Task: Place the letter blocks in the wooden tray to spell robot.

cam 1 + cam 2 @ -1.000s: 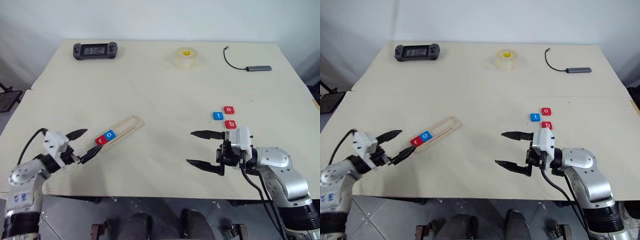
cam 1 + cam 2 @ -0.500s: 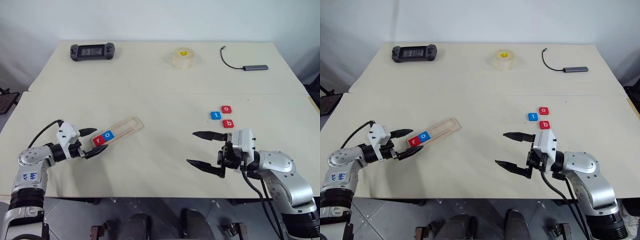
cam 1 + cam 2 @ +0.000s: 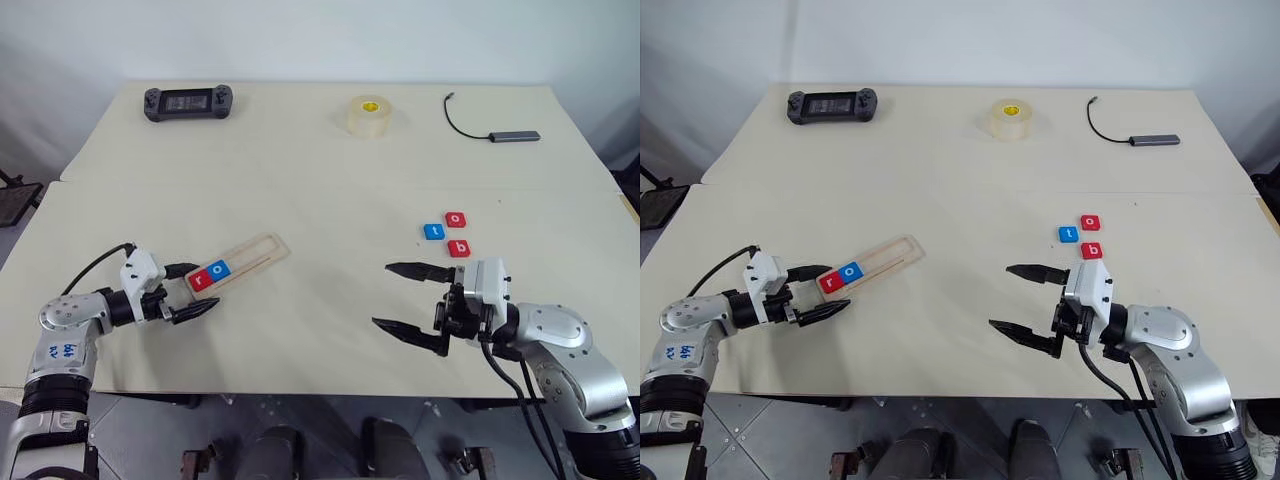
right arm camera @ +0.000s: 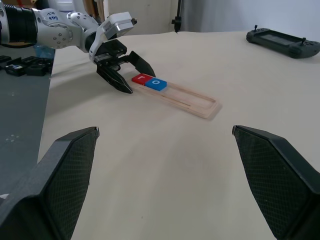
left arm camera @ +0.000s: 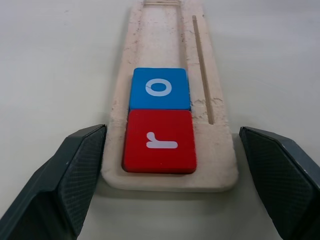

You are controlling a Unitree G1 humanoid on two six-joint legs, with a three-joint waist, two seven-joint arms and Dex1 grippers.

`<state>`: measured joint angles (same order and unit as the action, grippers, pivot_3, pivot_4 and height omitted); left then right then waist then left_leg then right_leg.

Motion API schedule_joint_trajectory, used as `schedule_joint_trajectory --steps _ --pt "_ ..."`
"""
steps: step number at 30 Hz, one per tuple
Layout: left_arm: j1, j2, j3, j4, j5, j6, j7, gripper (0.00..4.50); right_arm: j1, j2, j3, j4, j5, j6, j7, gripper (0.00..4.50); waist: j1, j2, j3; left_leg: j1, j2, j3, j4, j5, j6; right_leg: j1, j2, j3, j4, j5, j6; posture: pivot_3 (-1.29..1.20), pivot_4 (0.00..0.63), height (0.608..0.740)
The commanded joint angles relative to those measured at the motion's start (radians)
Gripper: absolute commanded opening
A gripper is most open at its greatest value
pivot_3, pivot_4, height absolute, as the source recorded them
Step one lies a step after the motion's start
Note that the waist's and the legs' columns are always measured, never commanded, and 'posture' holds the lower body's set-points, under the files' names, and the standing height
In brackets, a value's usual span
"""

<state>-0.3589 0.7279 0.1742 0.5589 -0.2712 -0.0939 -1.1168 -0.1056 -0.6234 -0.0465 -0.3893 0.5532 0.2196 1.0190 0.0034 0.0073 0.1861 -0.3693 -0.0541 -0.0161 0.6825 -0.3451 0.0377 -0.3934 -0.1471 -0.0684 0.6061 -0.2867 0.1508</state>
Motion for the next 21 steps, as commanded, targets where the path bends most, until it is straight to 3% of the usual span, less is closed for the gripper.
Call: schedule_joint_trajectory --steps 1,5,12,16,21 --pt "0.013 0.009 -0.028 0.056 0.045 -0.002 0.007 4.31 0.010 -0.006 -0.026 -0.045 0.016 -0.005 -0.011 4.50 -0.001 0.000 0.000 0.000 0.000 0.000 0.000 0.000 0.000 0.000 0.000 0.000 0.000 0.000 0.000 0.00 0.150 0.740" --pt "0.013 0.004 -0.033 0.079 0.043 -0.019 0.002 3.39 0.020 -0.007 -0.026 -0.051 0.018 -0.007 -0.015 4.50 -0.001 0.001 0.000 0.001 0.000 0.000 0.000 0.001 0.000 0.000 0.000 0.000 0.001 0.000 0.000 0.00 0.150 0.740" --pt "-0.001 -0.047 -0.029 -0.034 -0.011 -0.057 -0.024 3.39 0.051 -0.040 -0.067 -0.042 0.021 -0.012 0.002 4.50 0.008 0.002 -0.001 0.000 0.000 0.000 0.000 0.001 0.000 0.000 -0.001 0.000 0.001 0.000 0.000 0.00 0.150 0.740" --pt "-0.055 -0.108 -0.132 -0.212 0.002 0.018 -0.034 3.39 0.134 -0.085 -0.162 -0.050 0.032 -0.016 0.017 4.50 0.030 0.001 -0.001 -0.002 -0.002 -0.002 0.000 0.001 0.001 0.000 -0.001 0.000 0.000 0.000 0.000 0.00 0.150 0.740" --pt "-0.158 -0.201 -0.281 -0.244 0.074 0.055 -0.040 3.39 0.273 -0.112 -0.280 -0.078 0.040 -0.023 0.025 4.50 0.042 0.000 0.000 -0.003 -0.003 -0.001 0.001 0.001 0.001 0.000 -0.001 -0.001 -0.002 0.000 0.001 0.00 0.150 0.740"
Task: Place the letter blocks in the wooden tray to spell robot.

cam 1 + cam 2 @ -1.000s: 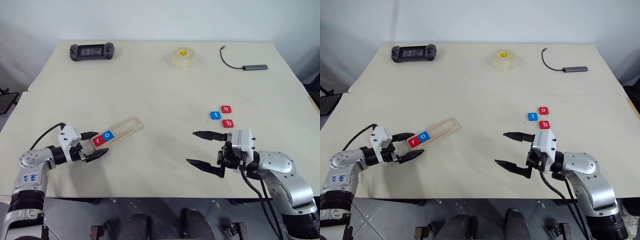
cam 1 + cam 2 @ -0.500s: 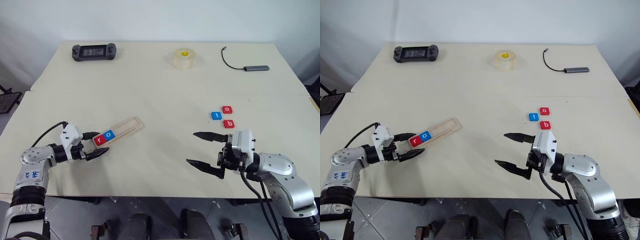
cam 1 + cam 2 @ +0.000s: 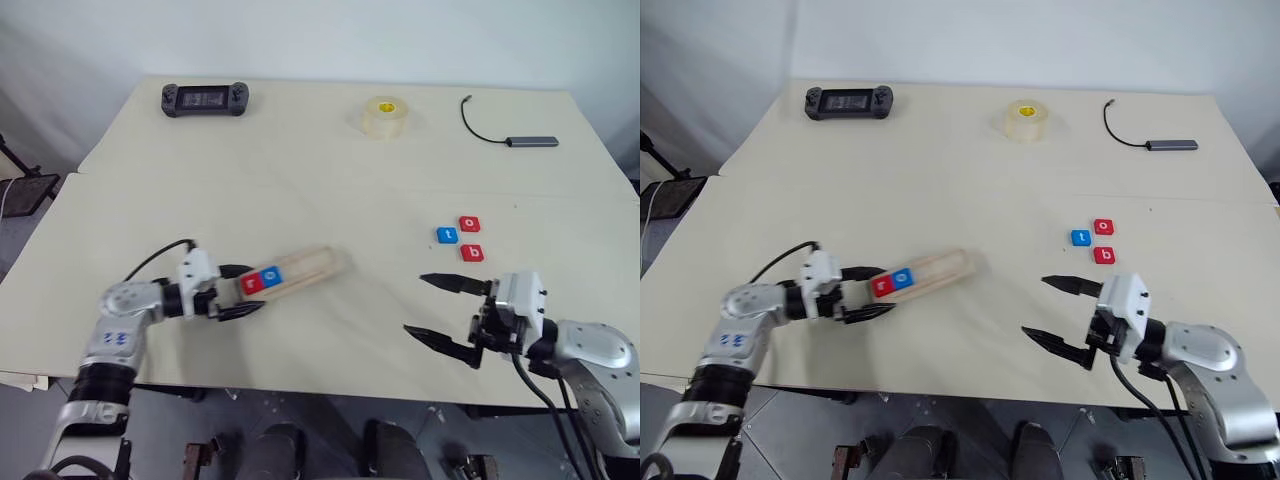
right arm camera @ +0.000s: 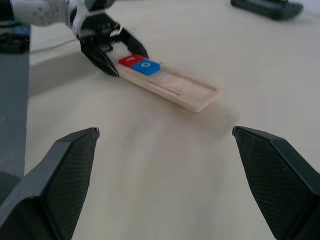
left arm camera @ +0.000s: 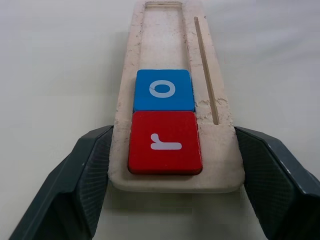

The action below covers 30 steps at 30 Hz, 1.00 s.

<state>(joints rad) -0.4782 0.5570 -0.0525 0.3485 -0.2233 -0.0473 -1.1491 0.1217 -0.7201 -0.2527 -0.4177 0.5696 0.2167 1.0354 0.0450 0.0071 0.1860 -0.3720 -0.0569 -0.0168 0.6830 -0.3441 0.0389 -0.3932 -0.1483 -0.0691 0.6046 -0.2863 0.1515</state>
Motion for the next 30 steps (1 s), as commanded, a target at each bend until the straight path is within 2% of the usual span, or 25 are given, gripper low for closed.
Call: schedule_joint_trajectory --steps 1,5,12,21,26,28,29,30 --pt "-0.052 -0.043 -0.067 -0.027 0.030 0.016 -0.007 3.39 0.063 -0.017 -0.087 -0.054 0.024 -0.021 0.009 4.50 -0.001 0.000 0.000 0.000 0.000 0.000 0.000 0.000 0.000 0.000 0.000 0.000 0.000 0.000 0.000 0.00 0.150 0.740" --pt "-0.163 -0.138 -0.175 0.081 0.115 -0.032 -0.012 3.39 0.214 -0.018 -0.220 -0.058 0.009 -0.056 0.028 4.50 0.001 0.000 0.000 0.001 0.000 0.002 0.000 0.000 0.000 0.000 0.001 0.000 0.000 0.000 0.000 0.00 0.150 0.740" --pt "-0.280 -0.248 -0.220 0.244 0.163 -0.099 -0.004 3.39 0.364 0.013 -0.355 -0.070 0.013 -0.082 0.015 4.50 0.000 -0.002 0.001 0.001 0.001 0.003 0.000 0.001 0.001 0.001 0.001 0.002 -0.001 0.001 0.001 0.00 0.150 0.740" --pt "-0.299 -0.277 -0.236 0.281 0.185 -0.121 -0.023 3.39 0.425 0.044 -0.378 -0.090 0.008 -0.097 -0.003 4.50 0.002 -0.002 0.001 0.001 0.001 0.003 0.000 0.001 0.001 0.001 0.001 0.002 -0.002 0.001 0.002 0.00 0.150 0.740" --pt "-0.301 -0.253 -0.220 0.291 0.181 -0.095 -0.029 3.39 0.436 0.051 -0.375 -0.091 0.010 -0.105 -0.009 4.50 0.004 -0.002 0.001 0.001 0.001 0.003 0.000 0.001 0.001 0.001 0.001 0.002 -0.002 0.001 0.002 0.00 0.150 0.740" --pt "-0.295 -0.242 -0.208 0.285 0.170 -0.087 -0.036 4.16 0.441 0.058 -0.375 -0.091 0.011 -0.106 -0.014 4.50 0.004 -0.002 0.001 0.001 0.001 0.002 0.000 0.001 0.001 0.001 0.001 0.002 -0.002 0.001 0.002 0.00 0.150 0.740" --pt "-0.290 -0.238 -0.202 0.277 0.159 -0.083 -0.048 4.41 0.444 0.062 -0.377 -0.090 0.011 -0.106 -0.019 4.50 0.004 -0.002 0.001 0.001 0.001 0.002 0.000 0.001 0.001 0.001 0.001 0.002 -0.002 0.001 0.002 0.00 0.150 0.740" --pt "-0.285 -0.235 -0.196 0.270 0.151 -0.091 -0.052 4.46 0.446 0.066 -0.379 -0.089 0.011 -0.107 -0.023 4.50 0.004 -0.002 0.001 0.001 0.001 0.002 0.000 0.001 0.001 0.001 0.001 0.002 -0.002 0.001 0.002 0.00 0.150 0.740"
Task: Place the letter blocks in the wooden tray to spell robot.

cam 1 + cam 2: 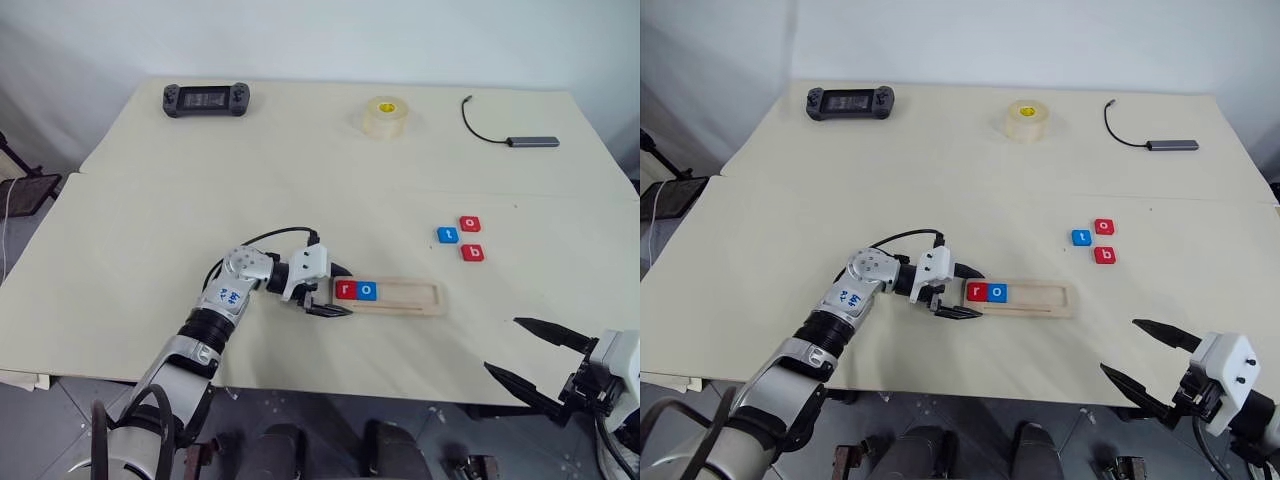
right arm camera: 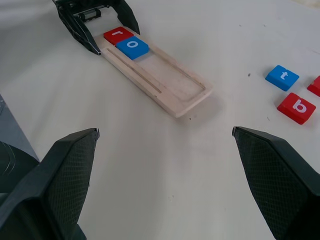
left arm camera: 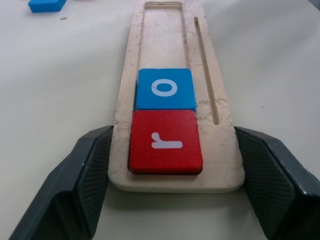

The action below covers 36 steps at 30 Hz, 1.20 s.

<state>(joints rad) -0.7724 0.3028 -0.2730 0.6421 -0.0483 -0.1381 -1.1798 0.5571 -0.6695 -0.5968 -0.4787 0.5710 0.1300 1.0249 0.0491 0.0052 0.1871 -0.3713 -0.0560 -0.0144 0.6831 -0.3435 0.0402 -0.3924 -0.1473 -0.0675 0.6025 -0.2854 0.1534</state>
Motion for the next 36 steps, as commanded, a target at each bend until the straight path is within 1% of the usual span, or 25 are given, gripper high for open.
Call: schedule_joint_trajectory --steps 1,5,10,14,17,20,21,24,26,28,30,32,33,36 --pt "0.016 0.023 0.035 -0.031 -0.035 -0.011 -0.023 4.46 0.014 0.022 -0.038 -0.026 0.008 -0.023 -0.019 4.50 -0.002 0.000 0.000 0.000 0.000 0.000 0.000 0.000 0.000 0.000 0.000 0.000 0.000 0.000 0.000 0.00 0.150 0.740" --pt "0.065 0.065 0.114 -0.067 -0.106 -0.061 -0.058 4.46 0.025 0.062 -0.068 0.000 -0.013 -0.061 -0.059 4.50 -0.002 0.000 0.000 0.000 0.000 0.000 0.000 0.000 0.000 0.000 0.000 0.000 0.000 0.000 0.000 0.00 0.150 0.740" --pt "0.199 0.193 0.239 -0.150 -0.250 -0.034 -0.173 4.46 0.055 0.143 -0.136 0.065 -0.046 -0.147 -0.111 4.50 -0.016 0.001 -0.001 0.000 0.001 -0.001 0.000 0.000 0.000 0.000 0.000 0.000 0.000 0.000 0.000 0.00 0.150 0.740" --pt "0.287 0.235 0.311 -0.249 -0.308 -0.018 -0.151 4.46 0.068 0.193 -0.146 0.111 -0.059 -0.200 -0.139 4.50 -0.019 0.001 -0.001 0.001 0.000 -0.002 0.000 0.000 0.000 0.001 -0.001 0.000 0.000 0.000 0.000 0.00 0.150 0.740" --pt "0.345 0.236 0.344 -0.350 -0.332 0.008 -0.103 4.46 0.036 0.203 -0.121 0.124 -0.061 -0.212 -0.162 4.50 -0.022 0.001 -0.001 0.002 -0.001 -0.002 0.000 0.000 0.000 0.001 -0.001 0.002 0.001 0.000 0.000 0.00 0.150 0.740" --pt "0.402 0.241 0.356 -0.448 -0.360 0.070 -0.069 4.46 -0.061 0.172 -0.074 0.114 -0.058 -0.185 -0.198 4.50 -0.033 0.002 -0.001 0.002 0.000 -0.001 0.000 0.000 0.000 0.000 -0.001 0.003 0.001 0.000 0.000 0.00 0.150 0.740" --pt "0.417 0.242 0.360 -0.474 -0.368 0.091 -0.056 4.46 -0.113 0.147 -0.063 0.112 -0.051 -0.145 -0.226 4.50 -0.035 0.002 -0.001 0.003 0.000 -0.001 0.000 0.000 -0.001 0.000 0.000 0.004 0.002 0.000 0.000 0.00 0.150 0.740" --pt "0.460 0.250 0.378 -0.539 -0.396 0.152 -0.019 4.46 -0.298 0.030 0.008 0.118 -0.029 0.047 -0.300 4.50 -0.050 0.004 -0.002 0.004 0.000 0.001 0.000 0.000 -0.001 0.000 -0.001 0.005 0.004 0.000 0.000 0.00 0.150 0.740" --pt "0.479 0.252 0.387 -0.566 -0.411 0.179 -0.004 4.46 -0.400 -0.023 0.058 0.138 -0.036 0.143 -0.336 4.50 -0.049 0.004 -0.002 0.003 0.001 0.000 0.000 0.001 -0.001 0.000 -0.001 0.005 0.004 0.000 -0.001 0.00 0.150 0.740" --pt "0.501 0.251 0.395 -0.588 -0.410 0.182 0.021 4.46 -0.546 -0.076 0.133 0.185 -0.046 0.306 -0.406 4.50 -0.048 0.004 -0.002 0.003 0.002 -0.002 0.000 0.001 -0.002 -0.001 0.000 0.003 0.004 -0.001 -0.002 0.00 0.150 0.740" --pt "0.522 0.246 0.404 -0.614 -0.413 0.187 0.047 4.46 -0.684 -0.113 0.207 0.235 -0.052 0.457 -0.457 4.50 -0.047 0.004 -0.002 0.002 0.001 -0.002 0.000 0.002 -0.003 -0.001 -0.001 0.003 0.004 -0.001 -0.002 0.00 0.150 0.740" --pt "0.550 0.244 0.414 -0.644 -0.417 0.189 0.067 4.46 -0.802 -0.149 0.292 0.282 -0.076 0.586 -0.478 4.50 -0.046 0.004 -0.002 0.001 0.001 -0.003 0.000 0.002 -0.002 -0.001 -0.001 0.003 0.004 -0.001 -0.002 0.00 0.150 0.740" --pt "0.562 0.244 0.418 -0.658 -0.419 0.192 0.077 4.46 -0.849 -0.163 0.329 0.303 -0.090 0.634 -0.484 4.50 -0.044 0.004 -0.002 0.001 0.001 -0.002 0.000 0.002 -0.002 -0.002 -0.001 0.003 0.004 -0.001 -0.002 0.00 0.150 0.740" --pt "0.585 0.244 0.427 -0.675 -0.416 0.185 0.098 4.46 -0.942 -0.172 0.386 0.356 -0.123 0.711 -0.510 4.50 -0.036 0.004 -0.002 -0.001 0.001 -0.005 -0.001 0.002 -0.002 -0.002 -0.002 0.003 0.002 -0.001 -0.003 0.00 0.150 0.740"
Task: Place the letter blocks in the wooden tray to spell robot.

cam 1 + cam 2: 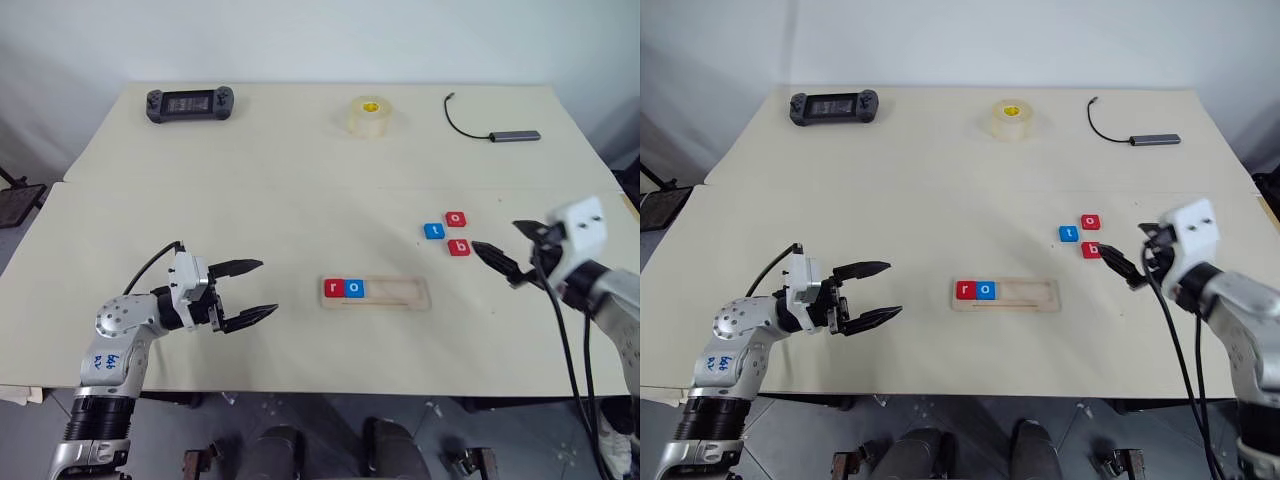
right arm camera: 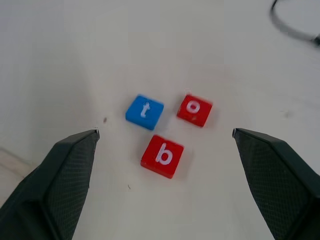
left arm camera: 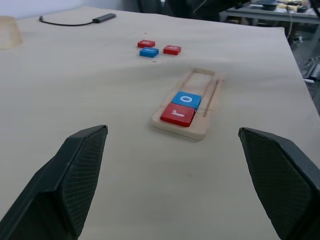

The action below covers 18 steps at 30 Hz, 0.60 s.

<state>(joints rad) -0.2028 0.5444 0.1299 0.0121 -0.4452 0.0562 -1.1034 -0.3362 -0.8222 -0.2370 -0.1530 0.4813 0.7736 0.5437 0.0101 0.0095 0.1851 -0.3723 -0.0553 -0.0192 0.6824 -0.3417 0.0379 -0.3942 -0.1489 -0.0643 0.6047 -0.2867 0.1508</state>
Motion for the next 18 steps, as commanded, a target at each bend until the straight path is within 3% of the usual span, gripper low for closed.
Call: schedule_joint_trajectory --steps 1,18 --pt "0.020 0.001 0.027 -0.048 -0.018 -0.013 0.030 4.46 -0.069 -0.012 0.032 0.041 -0.033 0.079 -0.028 4.50 0.004 0.000 0.000 0.000 0.000 0.000 0.000 0.000 0.000 0.000 0.000 0.000 0.000 0.000 0.000 0.00 0.150 0.740" --pt "0.011 -0.012 0.006 -0.037 -0.008 -0.037 0.060 4.46 -0.142 0.031 0.016 0.019 -0.035 0.214 -0.073 4.50 0.011 0.000 0.000 -0.001 -0.001 0.002 0.000 0.000 0.001 -0.001 0.001 -0.003 0.000 0.000 0.000 0.00 0.150 0.740"
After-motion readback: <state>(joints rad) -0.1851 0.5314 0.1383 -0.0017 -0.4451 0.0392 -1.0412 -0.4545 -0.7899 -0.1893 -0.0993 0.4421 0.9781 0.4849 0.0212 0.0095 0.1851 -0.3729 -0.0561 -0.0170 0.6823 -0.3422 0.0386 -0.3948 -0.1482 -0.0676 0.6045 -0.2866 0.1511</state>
